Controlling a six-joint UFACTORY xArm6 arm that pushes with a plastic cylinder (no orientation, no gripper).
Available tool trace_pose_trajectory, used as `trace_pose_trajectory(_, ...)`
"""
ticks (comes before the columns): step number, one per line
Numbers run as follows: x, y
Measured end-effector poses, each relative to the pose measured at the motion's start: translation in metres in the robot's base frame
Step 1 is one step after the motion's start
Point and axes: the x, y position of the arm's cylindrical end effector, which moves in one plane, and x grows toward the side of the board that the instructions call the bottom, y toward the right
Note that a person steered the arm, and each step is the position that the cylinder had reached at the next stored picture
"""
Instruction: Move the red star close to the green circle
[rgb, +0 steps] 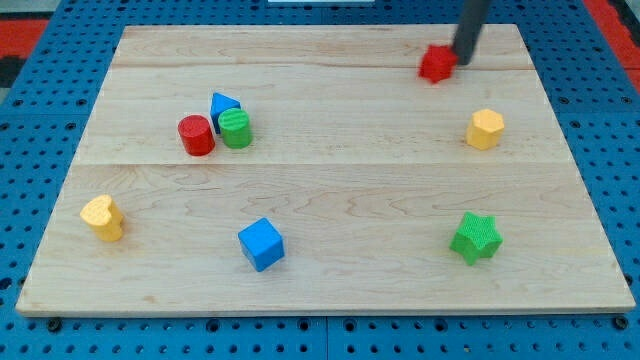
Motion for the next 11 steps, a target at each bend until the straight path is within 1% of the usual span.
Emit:
trace_pose_trajectory(1, 0.031, -0.119)
trace_pose_trajectory(3, -0.013, -0.135)
trace_pose_trajectory(4, -0.006, -0.135)
trace_pose_trajectory(5, 0.049, -0.129)
trace_pose_trajectory(6, 0.076, -0.131)
trace_pose_trajectory(7, 0.028, -0.129)
trace_pose_trajectory(8, 0.014, -0.149)
trace_pose_trajectory(9, 0.024, -0.163)
trace_pose_trajectory(11, 0.047, -0.17)
